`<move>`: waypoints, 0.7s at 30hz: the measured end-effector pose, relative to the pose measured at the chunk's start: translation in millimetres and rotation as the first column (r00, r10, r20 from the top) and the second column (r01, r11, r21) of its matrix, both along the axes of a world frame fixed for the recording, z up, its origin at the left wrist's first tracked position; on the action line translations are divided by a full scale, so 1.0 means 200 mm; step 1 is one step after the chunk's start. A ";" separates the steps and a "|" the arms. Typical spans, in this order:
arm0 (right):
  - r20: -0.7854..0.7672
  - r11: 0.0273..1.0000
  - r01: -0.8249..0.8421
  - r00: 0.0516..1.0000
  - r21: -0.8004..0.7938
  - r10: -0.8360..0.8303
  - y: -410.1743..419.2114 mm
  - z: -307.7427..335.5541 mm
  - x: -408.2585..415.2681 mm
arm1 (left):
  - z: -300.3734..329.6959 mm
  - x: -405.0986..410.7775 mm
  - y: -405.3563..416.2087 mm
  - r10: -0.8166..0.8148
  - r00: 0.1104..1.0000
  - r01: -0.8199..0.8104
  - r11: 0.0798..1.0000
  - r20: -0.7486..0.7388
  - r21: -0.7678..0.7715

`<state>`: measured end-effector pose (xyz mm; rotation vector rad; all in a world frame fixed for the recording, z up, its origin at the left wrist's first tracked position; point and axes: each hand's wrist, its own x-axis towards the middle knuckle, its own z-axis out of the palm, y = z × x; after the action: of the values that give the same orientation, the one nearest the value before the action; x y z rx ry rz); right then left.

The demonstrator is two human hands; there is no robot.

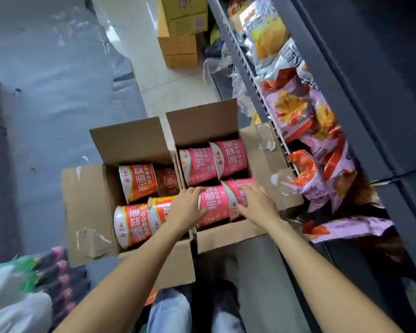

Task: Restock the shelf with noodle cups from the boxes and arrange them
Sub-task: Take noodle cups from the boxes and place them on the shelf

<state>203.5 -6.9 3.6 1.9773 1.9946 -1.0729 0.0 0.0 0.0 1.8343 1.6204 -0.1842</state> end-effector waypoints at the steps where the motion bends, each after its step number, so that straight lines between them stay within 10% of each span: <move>1: 0.039 0.998 -0.059 0.997 -0.015 0.059 0.03 -0.08 -0.01 | -0.07 0.00 0.03 -0.066 0.997 0.067 0.998 -0.038 0.018; 7: 0.243 0.825 -0.520 0.790 -0.219 0.562 0.17 -0.47 0.03 | -0.42 -0.02 0.07 -0.341 0.909 0.345 0.938 -0.239 -0.027; 21: 0.197 0.729 -0.671 0.739 0.133 0.645 0.20 -0.47 0.16 | -0.56 -0.06 0.00 -0.323 0.889 0.326 0.944 -0.325 -0.049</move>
<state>236.3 33.5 -90.1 1.1497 2.4909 -0.5580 -11.7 0.0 -111.2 2.1606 1.5102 -0.6683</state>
